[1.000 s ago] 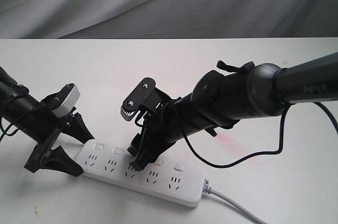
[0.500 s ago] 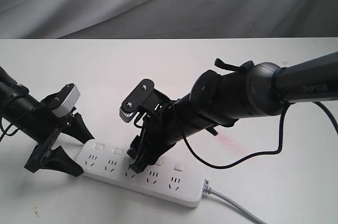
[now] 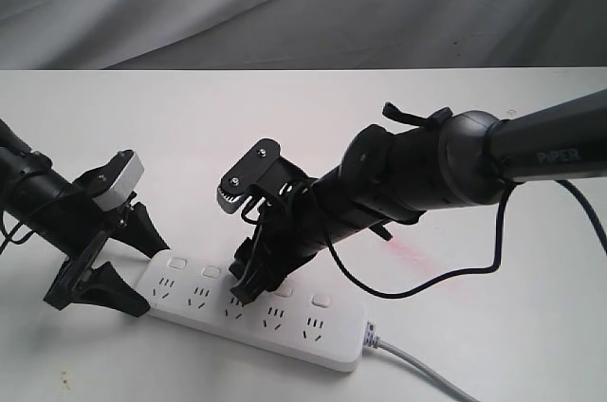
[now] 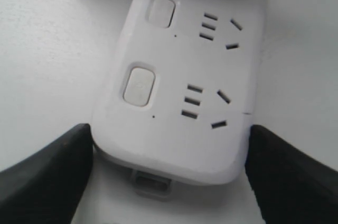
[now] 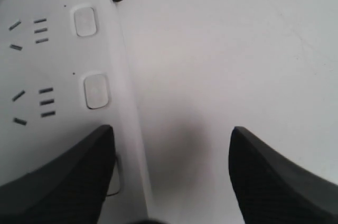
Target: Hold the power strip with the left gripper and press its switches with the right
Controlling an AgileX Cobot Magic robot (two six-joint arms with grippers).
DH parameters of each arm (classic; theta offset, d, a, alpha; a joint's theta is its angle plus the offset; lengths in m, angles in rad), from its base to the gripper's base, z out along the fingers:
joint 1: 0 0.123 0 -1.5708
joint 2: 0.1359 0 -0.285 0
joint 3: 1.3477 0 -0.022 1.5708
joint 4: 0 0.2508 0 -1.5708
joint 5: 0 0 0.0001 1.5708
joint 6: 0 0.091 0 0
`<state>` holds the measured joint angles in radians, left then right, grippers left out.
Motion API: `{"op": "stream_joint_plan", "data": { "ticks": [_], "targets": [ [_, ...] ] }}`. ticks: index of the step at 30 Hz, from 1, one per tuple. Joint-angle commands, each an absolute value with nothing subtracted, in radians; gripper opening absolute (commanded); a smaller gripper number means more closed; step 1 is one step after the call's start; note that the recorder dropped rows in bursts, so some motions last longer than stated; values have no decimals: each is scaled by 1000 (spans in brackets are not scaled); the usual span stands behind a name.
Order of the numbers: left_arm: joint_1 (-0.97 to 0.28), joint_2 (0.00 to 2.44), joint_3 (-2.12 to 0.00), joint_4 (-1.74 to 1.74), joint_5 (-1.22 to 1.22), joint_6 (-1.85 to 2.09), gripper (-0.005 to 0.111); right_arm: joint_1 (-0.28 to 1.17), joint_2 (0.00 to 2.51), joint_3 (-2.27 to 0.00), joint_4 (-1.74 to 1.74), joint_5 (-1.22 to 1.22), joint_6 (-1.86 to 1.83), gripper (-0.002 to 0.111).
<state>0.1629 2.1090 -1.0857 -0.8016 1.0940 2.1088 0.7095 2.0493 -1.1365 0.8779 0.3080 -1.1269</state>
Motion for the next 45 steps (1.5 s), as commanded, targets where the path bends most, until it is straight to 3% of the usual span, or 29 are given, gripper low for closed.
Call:
{"op": "stream_joint_plan", "data": {
  "ticks": [1, 13, 20, 24, 32, 37, 45],
  "targets": [
    [159, 2119, -1074, -765, 1047, 2092, 64, 709, 2096, -1114, 799, 344, -1140, 57],
    [159, 2119, -1074, -765, 1047, 2092, 64, 698, 1909, -1114, 797, 293, -1120, 57],
    [159, 2119, -1074, -765, 1047, 2092, 64, 592, 1812, -1114, 792, 442, -1112, 57],
    [159, 2119, -1074, -765, 1047, 2092, 64, 557, 1802, -1106, 792, 533, -1106, 57],
    [159, 2119, -1074, -765, 1047, 2092, 64, 560, 1802, -958, 885, 389, -1166, 57],
    [159, 2119, -1074, -765, 1047, 2092, 64, 560, 1804, -944, 1101, 396, -1371, 57],
    [159, 2119, -1074, -765, 1047, 2092, 64, 560, 1859, -944, 1156, 396, -1435, 57]
  ]
}}
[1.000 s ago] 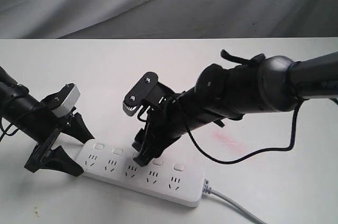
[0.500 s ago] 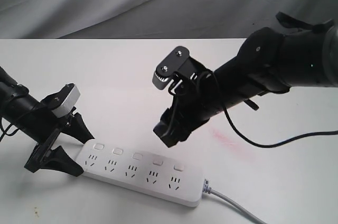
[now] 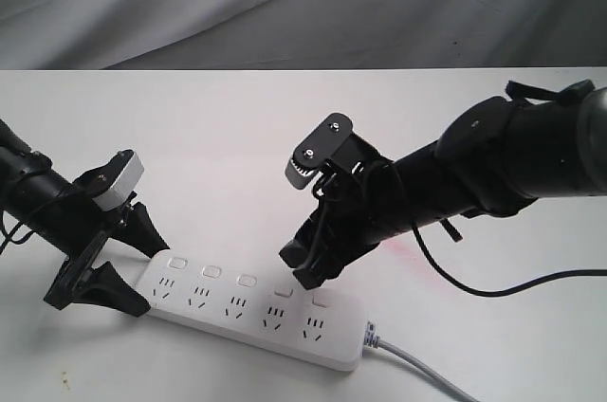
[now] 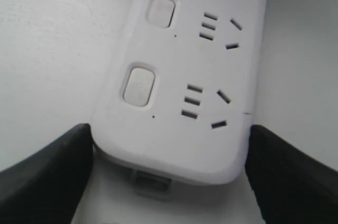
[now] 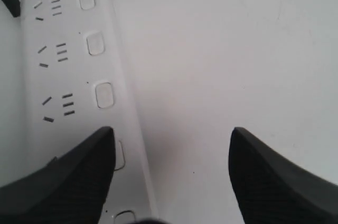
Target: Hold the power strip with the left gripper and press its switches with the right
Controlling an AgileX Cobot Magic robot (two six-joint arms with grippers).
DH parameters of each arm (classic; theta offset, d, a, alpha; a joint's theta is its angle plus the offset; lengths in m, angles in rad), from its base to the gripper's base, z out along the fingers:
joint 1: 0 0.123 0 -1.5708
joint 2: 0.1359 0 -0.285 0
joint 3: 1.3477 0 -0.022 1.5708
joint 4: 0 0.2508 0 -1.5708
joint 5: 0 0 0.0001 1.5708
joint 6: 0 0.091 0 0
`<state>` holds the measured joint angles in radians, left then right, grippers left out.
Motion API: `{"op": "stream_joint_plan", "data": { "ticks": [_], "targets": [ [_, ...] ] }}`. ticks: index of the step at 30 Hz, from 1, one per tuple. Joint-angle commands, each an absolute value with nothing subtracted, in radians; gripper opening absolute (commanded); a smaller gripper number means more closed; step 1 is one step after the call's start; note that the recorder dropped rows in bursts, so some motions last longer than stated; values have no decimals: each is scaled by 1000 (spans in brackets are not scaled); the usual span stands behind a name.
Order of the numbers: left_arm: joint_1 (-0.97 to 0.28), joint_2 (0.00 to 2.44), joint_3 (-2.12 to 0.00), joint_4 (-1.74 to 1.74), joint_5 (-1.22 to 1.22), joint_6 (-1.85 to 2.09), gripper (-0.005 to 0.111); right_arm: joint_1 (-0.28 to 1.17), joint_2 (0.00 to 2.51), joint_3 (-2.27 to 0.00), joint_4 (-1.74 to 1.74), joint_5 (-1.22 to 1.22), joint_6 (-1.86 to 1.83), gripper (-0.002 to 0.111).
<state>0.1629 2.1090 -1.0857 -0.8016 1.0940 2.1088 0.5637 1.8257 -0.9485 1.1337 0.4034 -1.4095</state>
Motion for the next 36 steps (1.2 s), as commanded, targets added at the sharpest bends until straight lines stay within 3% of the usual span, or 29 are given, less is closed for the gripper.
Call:
{"op": "stream_joint_plan", "data": {
  "ticks": [1, 27, 36],
  "targets": [
    [159, 2119, -1074, -765, 1047, 2092, 64, 560, 1872, -944, 1156, 396, -1437, 57],
    [159, 2119, -1074, -770, 1047, 2092, 64, 562, 1941, -944, 1267, 422, -1521, 56],
    [159, 2119, -1074, -771, 1047, 2092, 64, 607, 1946, -944, 1255, 331, -1547, 56]
  ]
}}
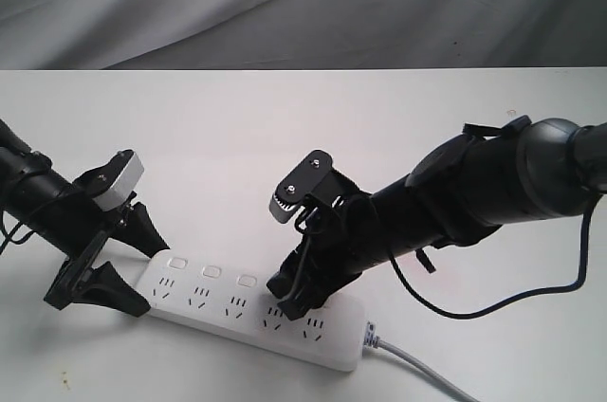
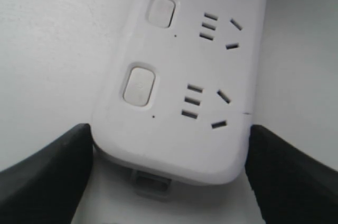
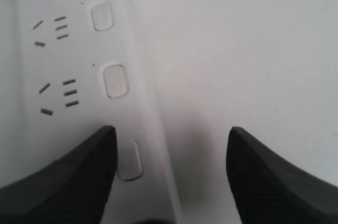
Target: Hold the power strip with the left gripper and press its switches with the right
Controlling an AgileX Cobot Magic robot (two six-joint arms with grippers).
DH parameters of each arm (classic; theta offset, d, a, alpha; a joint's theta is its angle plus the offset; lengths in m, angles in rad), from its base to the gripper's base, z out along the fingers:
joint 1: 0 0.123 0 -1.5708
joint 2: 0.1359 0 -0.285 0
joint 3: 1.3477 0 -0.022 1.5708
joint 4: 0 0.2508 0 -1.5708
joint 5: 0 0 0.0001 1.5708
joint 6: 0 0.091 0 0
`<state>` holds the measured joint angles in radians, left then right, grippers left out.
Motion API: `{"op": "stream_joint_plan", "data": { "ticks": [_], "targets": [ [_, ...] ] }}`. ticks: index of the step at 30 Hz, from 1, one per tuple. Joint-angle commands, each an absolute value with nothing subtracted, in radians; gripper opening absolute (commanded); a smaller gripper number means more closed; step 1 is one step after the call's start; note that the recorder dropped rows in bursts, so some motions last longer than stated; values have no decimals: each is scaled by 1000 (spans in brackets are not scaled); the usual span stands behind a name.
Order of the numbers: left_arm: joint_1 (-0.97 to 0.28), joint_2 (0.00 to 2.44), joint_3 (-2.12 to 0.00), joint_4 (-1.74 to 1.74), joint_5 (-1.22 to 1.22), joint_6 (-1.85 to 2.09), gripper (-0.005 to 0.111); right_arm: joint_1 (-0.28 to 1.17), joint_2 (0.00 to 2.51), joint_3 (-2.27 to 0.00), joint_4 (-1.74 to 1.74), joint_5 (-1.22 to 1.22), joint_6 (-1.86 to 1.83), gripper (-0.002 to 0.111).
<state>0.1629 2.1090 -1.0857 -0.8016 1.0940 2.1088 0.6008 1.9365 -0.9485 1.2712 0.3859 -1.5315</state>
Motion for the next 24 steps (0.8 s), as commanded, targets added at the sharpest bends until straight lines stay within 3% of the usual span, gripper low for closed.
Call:
{"op": "stream_joint_plan", "data": {
  "ticks": [1, 24],
  "targets": [
    [159, 2119, -1074, -771, 1047, 2092, 64, 607, 1948, -944, 1255, 329, -1547, 56],
    [159, 2119, -1074, -773, 1047, 2092, 64, 607, 1948, -944, 1196, 261, -1518, 56]
  ]
}}
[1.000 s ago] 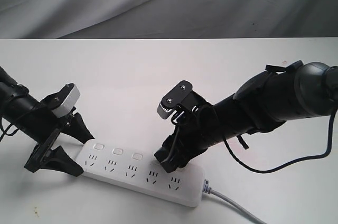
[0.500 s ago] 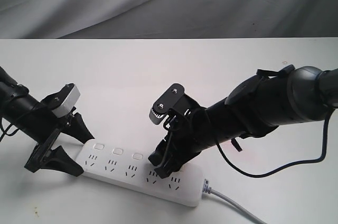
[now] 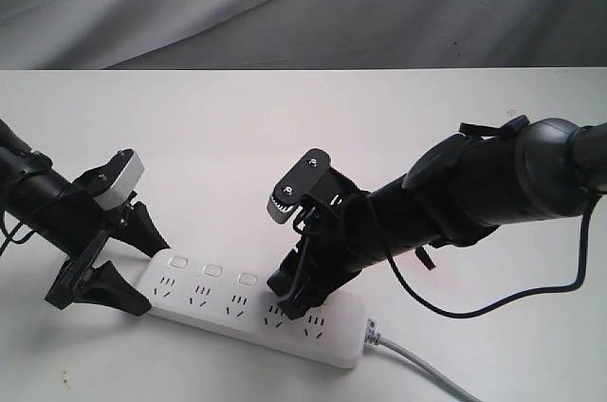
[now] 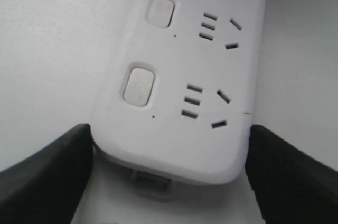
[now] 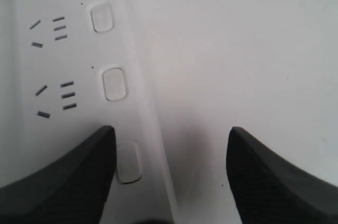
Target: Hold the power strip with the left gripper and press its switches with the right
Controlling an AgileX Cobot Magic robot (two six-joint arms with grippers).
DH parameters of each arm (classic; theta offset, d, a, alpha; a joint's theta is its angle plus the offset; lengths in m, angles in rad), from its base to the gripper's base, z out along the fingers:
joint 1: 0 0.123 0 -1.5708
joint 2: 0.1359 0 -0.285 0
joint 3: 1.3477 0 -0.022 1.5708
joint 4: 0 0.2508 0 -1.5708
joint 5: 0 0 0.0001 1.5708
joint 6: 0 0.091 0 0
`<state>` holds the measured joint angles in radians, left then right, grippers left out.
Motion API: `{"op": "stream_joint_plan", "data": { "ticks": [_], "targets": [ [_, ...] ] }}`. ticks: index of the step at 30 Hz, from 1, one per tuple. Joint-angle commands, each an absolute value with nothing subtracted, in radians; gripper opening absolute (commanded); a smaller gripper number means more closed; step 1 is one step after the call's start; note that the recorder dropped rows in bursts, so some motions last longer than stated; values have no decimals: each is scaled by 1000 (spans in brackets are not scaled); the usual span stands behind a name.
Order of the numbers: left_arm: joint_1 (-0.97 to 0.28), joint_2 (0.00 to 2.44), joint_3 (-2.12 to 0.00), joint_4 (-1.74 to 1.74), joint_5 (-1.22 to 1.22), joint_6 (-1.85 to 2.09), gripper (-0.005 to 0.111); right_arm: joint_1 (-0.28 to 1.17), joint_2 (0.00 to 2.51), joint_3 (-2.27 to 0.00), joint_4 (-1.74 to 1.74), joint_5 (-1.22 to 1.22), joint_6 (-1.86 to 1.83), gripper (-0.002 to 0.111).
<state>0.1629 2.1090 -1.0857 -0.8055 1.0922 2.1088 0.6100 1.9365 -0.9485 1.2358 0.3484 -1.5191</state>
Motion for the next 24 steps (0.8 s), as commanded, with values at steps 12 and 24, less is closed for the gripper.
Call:
{"op": "stream_joint_plan", "data": {
  "ticks": [12, 24],
  "targets": [
    [159, 2119, -1074, -773, 1047, 2092, 64, 607, 1904, -944, 1240, 277, -1516, 56],
    [159, 2119, -1074, -773, 1047, 2092, 64, 607, 1895, -944, 1236, 302, -1516, 56]
  ]
}}
